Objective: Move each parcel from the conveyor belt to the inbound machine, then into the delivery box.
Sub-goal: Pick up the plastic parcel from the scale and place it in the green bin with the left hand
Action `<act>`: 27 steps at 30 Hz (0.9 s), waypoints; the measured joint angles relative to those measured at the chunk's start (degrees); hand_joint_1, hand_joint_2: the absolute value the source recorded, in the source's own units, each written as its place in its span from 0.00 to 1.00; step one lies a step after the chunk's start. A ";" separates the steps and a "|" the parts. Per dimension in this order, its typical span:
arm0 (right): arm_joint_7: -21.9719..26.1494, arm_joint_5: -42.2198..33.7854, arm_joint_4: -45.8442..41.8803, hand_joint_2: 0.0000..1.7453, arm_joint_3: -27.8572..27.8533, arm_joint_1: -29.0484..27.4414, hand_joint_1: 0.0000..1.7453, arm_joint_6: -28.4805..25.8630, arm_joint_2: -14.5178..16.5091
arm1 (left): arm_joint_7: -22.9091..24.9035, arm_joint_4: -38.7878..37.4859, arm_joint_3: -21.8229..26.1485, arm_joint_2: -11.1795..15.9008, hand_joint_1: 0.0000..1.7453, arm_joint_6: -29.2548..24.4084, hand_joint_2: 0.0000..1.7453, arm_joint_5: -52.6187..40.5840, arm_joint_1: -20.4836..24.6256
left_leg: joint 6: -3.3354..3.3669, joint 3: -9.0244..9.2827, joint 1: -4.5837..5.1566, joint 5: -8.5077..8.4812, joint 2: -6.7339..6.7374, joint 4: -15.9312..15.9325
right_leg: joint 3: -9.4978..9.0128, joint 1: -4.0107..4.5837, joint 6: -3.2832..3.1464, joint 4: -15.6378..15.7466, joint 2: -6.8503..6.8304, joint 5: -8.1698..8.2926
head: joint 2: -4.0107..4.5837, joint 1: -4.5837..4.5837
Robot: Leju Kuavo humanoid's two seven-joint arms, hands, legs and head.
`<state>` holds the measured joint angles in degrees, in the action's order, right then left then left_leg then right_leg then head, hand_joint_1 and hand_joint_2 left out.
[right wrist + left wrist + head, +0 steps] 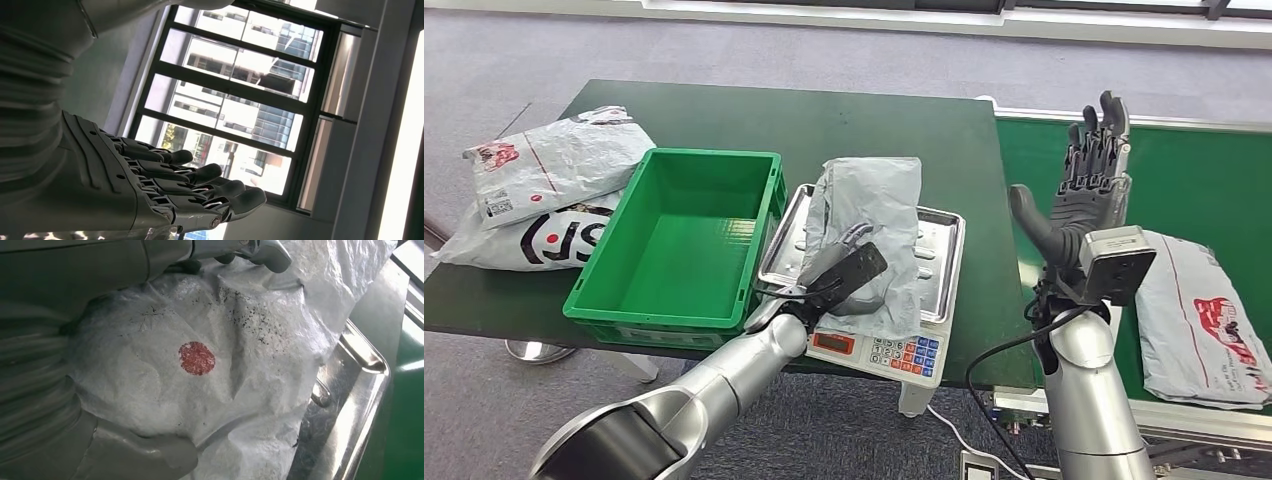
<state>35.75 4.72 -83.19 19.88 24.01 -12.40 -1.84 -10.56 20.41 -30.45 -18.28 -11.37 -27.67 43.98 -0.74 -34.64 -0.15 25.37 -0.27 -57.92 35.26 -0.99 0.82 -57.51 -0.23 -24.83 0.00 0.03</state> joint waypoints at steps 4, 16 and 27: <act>-0.07 -0.09 0.00 1.00 0.01 -0.01 0.00 -0.08 0.00 | -0.16 -0.42 -0.13 0.22 1.00 -1.46 1.00 -0.15 0.01 | 0.00 0.01 0.00 0.00 0.00 0.00 | 0.00 0.00 0.00 0.00 0.01 0.00 | -0.01 -0.01; 0.90 -0.80 0.78 1.00 -0.01 -0.03 0.00 -0.56 0.00 | -6.08 -0.41 -0.15 1.37 1.00 -5.62 1.00 0.91 0.07 | -0.01 0.01 -0.01 0.00 0.01 0.01 | 0.01 0.01 0.00 -0.01 0.01 0.00 | -0.01 0.00; 1.20 -0.81 1.01 1.00 0.01 -0.02 0.00 -0.26 0.00 | -8.13 -0.41 -0.15 1.71 1.00 -7.86 1.00 1.01 0.11 | -0.01 0.01 -0.01 0.00 0.00 0.01 | 0.01 0.01 0.00 -0.01 0.02 0.00 | -0.01 -0.01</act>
<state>36.95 3.91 -82.18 19.89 23.99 -12.66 -1.84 -18.69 20.00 -30.60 -16.57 -19.23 -26.66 44.09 -0.75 -34.63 -0.16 25.37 -0.27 -57.92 35.26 -0.97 0.82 -57.52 -0.21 -24.83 -0.01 0.02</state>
